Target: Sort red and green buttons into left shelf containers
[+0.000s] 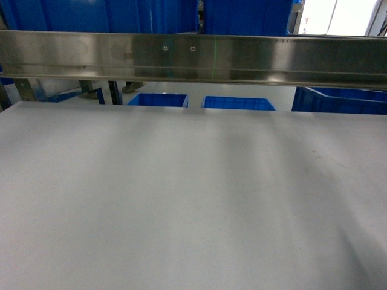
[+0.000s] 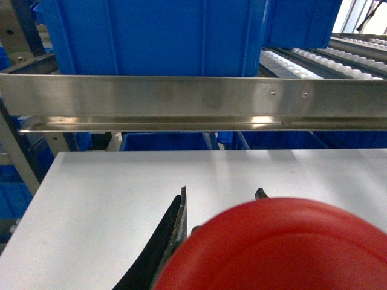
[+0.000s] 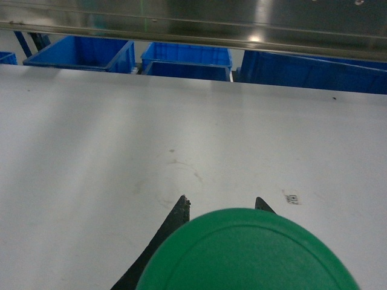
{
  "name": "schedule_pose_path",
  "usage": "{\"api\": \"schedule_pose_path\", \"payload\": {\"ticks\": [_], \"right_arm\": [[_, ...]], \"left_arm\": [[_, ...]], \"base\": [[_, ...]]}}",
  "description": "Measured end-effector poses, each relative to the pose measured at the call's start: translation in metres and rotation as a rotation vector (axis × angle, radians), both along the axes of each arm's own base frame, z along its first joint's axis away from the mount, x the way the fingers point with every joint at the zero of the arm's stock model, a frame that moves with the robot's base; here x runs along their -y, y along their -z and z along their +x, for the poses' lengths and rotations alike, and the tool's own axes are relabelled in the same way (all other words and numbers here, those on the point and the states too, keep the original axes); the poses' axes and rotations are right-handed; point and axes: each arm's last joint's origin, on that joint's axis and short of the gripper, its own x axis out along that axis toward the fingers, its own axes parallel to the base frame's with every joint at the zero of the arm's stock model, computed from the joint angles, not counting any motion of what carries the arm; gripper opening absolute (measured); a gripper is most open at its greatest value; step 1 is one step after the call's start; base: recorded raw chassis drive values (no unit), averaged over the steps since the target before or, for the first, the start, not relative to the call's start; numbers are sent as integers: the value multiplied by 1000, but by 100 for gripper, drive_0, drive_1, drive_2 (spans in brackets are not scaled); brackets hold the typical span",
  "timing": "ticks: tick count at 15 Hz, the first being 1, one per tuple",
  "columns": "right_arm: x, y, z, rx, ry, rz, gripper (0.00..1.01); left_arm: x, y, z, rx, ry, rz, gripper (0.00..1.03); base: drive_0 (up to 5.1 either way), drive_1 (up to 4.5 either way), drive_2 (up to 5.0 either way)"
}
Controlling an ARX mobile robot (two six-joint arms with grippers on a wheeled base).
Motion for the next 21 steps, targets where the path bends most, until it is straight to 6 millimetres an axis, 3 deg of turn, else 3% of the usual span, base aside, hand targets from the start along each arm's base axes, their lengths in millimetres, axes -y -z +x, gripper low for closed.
{"api": "schedule_pose_path", "payload": {"ticks": [21], "right_arm": [[0,0,0,1,0,0,26]], "left_arm": [[0,0,0,1,0,0,27]], "base": [[-502,243,243]]}}
